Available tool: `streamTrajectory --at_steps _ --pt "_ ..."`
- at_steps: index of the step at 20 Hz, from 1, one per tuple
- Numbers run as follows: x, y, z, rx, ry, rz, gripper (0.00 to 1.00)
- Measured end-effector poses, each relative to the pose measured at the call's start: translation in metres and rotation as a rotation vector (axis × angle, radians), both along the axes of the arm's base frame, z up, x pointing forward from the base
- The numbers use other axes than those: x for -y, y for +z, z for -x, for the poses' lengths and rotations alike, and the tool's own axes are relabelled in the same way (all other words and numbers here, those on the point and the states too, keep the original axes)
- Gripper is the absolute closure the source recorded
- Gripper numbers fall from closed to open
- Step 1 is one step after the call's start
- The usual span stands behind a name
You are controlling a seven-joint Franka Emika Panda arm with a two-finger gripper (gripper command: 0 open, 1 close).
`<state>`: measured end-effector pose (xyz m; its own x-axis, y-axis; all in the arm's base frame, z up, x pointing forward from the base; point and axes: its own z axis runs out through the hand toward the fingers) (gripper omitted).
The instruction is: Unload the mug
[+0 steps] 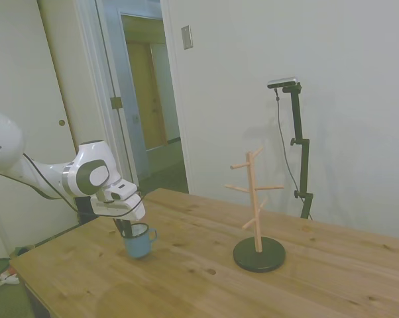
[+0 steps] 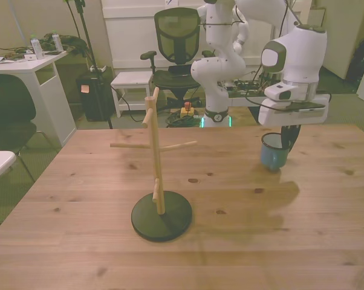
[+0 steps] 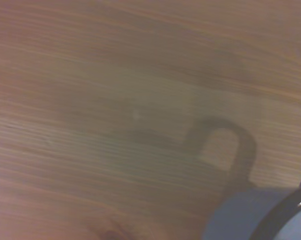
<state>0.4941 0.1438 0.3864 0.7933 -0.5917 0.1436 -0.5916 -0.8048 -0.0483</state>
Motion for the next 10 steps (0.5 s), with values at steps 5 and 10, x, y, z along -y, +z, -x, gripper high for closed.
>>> streamTrajectory --at_steps 5,10 --pt "0.012 -0.016 -0.006 -0.012 -0.009 0.021 1.0" --pt "0.016 -0.016 -0.008 -0.002 -0.023 0.027 0.0"
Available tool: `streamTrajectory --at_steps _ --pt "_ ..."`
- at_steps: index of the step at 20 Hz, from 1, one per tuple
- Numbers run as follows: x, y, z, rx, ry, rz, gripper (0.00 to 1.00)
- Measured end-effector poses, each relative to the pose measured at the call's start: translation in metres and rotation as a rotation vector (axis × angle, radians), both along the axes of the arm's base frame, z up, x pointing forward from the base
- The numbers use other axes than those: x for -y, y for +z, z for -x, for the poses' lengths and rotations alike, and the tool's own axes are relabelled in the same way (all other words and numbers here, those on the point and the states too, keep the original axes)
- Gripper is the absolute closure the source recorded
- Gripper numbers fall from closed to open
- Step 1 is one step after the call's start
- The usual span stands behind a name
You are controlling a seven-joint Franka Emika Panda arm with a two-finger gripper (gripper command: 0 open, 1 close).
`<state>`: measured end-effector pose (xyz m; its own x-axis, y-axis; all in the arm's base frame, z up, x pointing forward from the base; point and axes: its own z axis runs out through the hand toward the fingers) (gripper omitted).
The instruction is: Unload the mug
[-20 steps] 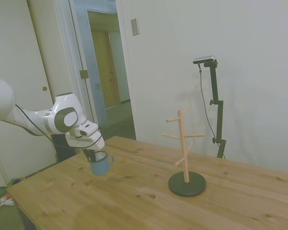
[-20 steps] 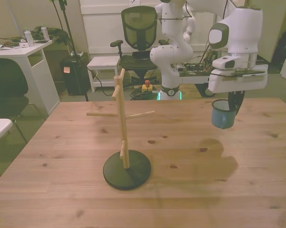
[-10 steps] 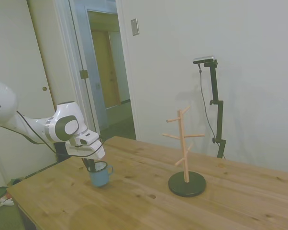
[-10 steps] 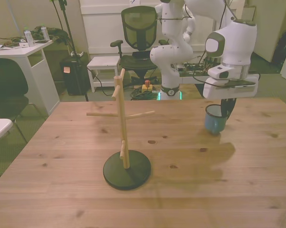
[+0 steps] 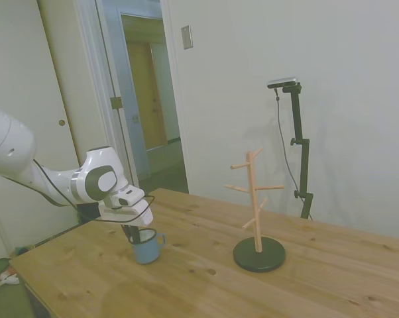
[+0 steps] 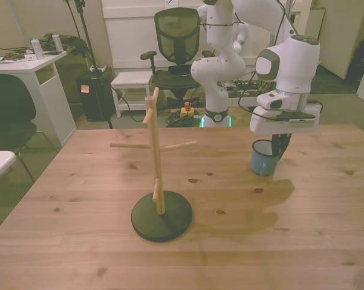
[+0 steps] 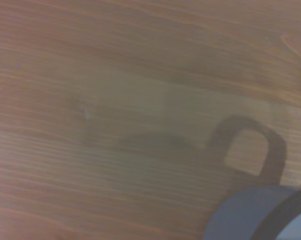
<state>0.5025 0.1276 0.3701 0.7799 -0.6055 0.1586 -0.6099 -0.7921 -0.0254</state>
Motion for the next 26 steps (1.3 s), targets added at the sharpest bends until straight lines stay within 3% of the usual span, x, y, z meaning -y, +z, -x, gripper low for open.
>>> streamTrajectory --at_steps 14,26 --pt "0.008 0.009 0.005 0.011 -0.014 0.001 0.0" --pt "0.03 0.116 0.038 0.102 -0.063 0.004 0.0"
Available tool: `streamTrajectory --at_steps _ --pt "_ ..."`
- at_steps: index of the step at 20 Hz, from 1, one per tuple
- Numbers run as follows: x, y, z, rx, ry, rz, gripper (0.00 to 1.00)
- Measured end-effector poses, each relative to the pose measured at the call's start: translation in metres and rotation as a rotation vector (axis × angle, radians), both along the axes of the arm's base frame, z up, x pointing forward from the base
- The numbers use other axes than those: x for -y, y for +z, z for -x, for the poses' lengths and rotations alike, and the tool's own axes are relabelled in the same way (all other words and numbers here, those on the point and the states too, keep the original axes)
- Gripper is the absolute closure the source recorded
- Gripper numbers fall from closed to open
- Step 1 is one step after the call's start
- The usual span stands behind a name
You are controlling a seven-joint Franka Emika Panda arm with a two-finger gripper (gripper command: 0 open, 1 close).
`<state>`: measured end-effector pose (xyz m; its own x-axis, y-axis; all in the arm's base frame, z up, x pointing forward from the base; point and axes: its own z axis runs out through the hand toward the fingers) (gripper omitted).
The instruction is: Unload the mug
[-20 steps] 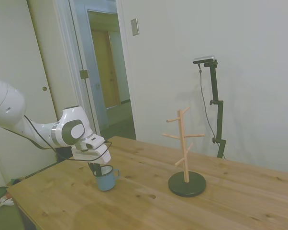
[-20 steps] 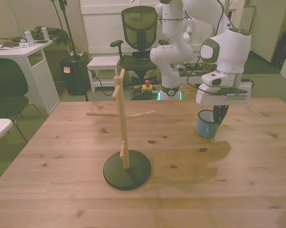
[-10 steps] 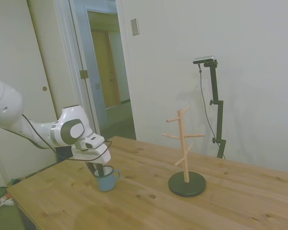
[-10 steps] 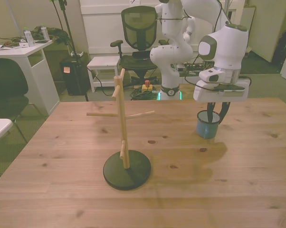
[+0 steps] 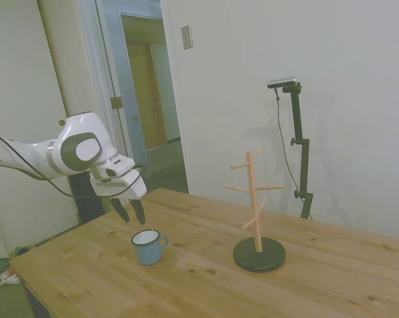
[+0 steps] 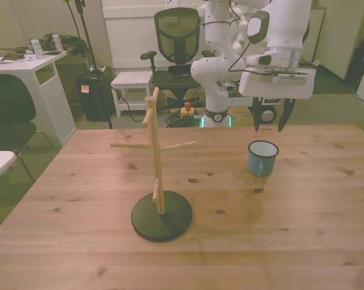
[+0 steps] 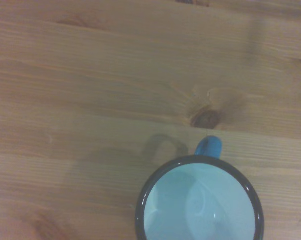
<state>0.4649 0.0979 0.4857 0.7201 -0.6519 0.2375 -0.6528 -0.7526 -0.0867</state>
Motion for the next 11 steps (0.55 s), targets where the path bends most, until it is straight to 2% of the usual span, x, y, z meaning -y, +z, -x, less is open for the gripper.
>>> streamTrajectory --at_steps 5,11 --pt "0.006 0.029 0.02 -0.009 -0.01 -0.026 0.0" --pt "0.069 0.043 0.028 -0.039 -0.025 -0.045 0.0"
